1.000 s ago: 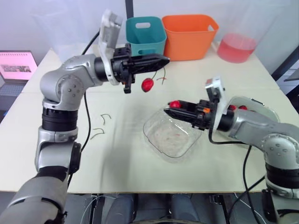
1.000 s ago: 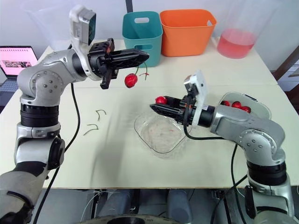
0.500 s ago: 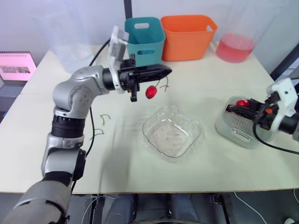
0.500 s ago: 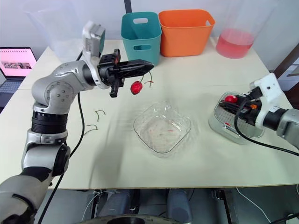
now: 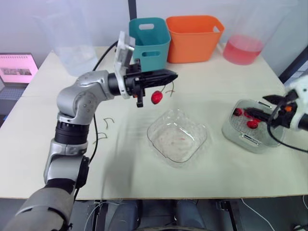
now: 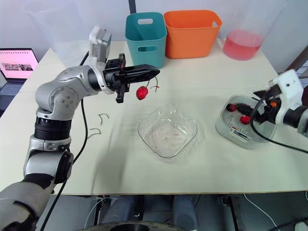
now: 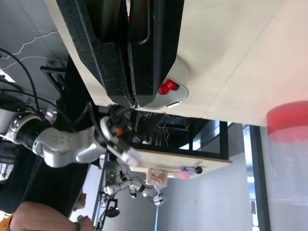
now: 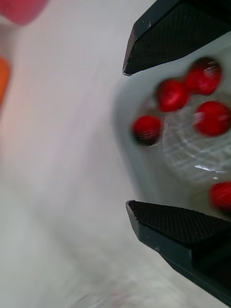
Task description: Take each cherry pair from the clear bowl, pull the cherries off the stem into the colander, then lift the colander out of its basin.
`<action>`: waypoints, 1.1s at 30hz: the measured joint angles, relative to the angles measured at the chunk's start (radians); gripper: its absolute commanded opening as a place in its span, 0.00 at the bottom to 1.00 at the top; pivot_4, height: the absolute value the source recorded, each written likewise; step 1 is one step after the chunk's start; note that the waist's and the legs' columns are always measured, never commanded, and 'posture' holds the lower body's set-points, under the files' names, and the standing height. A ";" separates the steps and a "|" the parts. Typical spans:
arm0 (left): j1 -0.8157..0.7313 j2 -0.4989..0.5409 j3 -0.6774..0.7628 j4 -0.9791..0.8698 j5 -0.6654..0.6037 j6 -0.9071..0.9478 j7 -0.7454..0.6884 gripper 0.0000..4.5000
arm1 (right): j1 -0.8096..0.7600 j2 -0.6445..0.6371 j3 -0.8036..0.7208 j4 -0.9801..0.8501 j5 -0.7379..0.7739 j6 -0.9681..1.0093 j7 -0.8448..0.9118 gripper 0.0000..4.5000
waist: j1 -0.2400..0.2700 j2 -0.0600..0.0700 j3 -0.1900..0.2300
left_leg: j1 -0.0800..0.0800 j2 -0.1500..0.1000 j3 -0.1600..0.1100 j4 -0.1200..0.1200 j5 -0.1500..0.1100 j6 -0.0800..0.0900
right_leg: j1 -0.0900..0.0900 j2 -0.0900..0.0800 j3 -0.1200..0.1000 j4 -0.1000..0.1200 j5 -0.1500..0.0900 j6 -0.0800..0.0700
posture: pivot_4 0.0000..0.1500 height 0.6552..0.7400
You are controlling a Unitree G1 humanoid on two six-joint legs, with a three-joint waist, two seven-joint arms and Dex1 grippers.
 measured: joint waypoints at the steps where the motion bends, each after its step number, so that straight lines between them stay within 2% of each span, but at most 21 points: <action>1: -0.001 0.000 0.009 0.000 -0.005 0.003 0.002 0.00 | -0.052 0.025 -0.014 -0.017 0.060 0.041 -0.005 0.99 | -0.002 0.000 0.000 | 0.000 0.000 0.000 0.000 0.001 -0.001 | 0.000 0.000 0.000 0.000 0.000 0.000 | 1.00 1.00; 5: -0.036 0.007 0.038 -0.004 -0.061 0.041 -0.002 0.00 | -0.223 0.199 0.009 -0.160 0.356 0.188 -0.072 0.99 | -0.001 0.000 0.000 | 0.000 0.001 -0.002 0.000 0.001 -0.002 | 0.000 0.000 -0.001 0.000 0.000 0.000 | 1.00 1.00; 8: -0.046 0.014 0.043 -0.011 -0.076 0.050 -0.010 0.00 | -0.243 0.338 0.112 -0.247 0.490 0.245 -0.144 0.99 | 0.005 0.000 0.000 | 0.000 0.000 -0.003 0.000 0.001 -0.002 | 0.001 -0.001 -0.001 -0.001 0.000 0.000 | 1.00 1.00; 17: -0.044 0.021 0.038 -0.008 -0.076 0.051 -0.022 0.00 | -0.276 0.563 0.260 -0.281 0.539 0.241 -0.329 0.99 | -0.001 0.000 0.000 | -0.001 -0.001 -0.003 0.001 0.001 -0.002 | 0.000 -0.002 -0.001 0.000 0.000 0.000 | 1.00 1.00; 25: -0.038 0.008 0.026 -0.014 -0.073 0.049 -0.020 0.00 | -0.314 0.655 0.309 -0.272 0.543 0.220 -0.393 0.99 | -0.003 0.000 0.000 | -0.001 -0.001 -0.002 0.001 0.001 -0.002 | 0.000 -0.002 -0.001 0.000 0.000 0.000 | 1.00 1.00; 33: -0.028 -0.006 0.021 -0.020 -0.061 0.046 -0.016 0.00 | -0.343 0.685 0.329 -0.259 0.556 0.214 -0.421 0.99 | -0.004 0.000 0.000 | -0.001 -0.001 -0.002 0.001 0.001 -0.002 | 0.000 -0.002 -0.001 0.000 0.000 0.000 | 1.00 1.00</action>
